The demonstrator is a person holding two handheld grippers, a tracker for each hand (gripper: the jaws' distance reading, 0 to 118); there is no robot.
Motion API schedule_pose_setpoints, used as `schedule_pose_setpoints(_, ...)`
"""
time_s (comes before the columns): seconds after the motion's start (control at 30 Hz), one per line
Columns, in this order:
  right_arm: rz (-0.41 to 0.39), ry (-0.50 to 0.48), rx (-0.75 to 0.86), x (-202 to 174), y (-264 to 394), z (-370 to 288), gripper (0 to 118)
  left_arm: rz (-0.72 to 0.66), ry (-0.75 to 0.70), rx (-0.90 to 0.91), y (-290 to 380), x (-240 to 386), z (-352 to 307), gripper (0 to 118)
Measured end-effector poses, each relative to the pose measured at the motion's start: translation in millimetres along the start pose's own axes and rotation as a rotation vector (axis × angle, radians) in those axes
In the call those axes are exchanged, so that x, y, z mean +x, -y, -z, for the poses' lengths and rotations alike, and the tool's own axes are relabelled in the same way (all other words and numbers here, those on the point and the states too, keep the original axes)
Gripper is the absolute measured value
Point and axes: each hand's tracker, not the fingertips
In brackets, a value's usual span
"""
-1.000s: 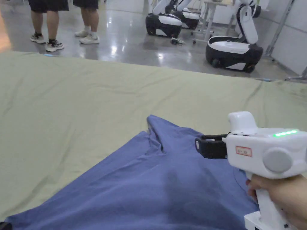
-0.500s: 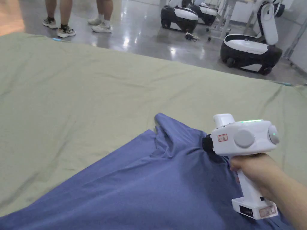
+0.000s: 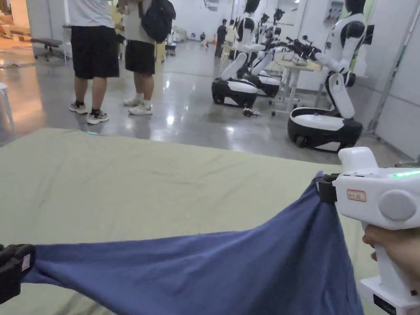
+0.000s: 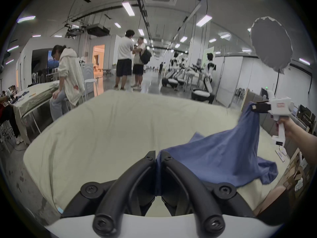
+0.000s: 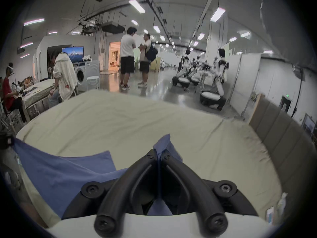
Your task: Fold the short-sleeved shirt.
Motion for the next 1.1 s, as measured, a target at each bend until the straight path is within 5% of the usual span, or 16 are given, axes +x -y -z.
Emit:
schedule_pose_setpoints(0.33,0.079,0.148,0.245,64.7,-89.4,-185.6,5,0.109,-0.091,0.219,-144.4,30.7,-33.6,2)
schedule_pose_setpoints(0.53,0.087,0.175,0.340,67.4,-128.0,-244.8,5,0.168,-0.124,0.296,-213.0,50.5,-56.3,2)
schedule_pose_setpoints(0.77,0.093,0.188,0.388,63.0,-183.4,-232.7,5,0.156,-0.183,0.342,-291.1,56.3,-48.7,2)
schedule_pose_setpoints(1.1,0.161,0.223,0.516,73.6,-265.7,-129.3,5,0.152,-0.267,0.426,-389.3,51.1,17.8,2)
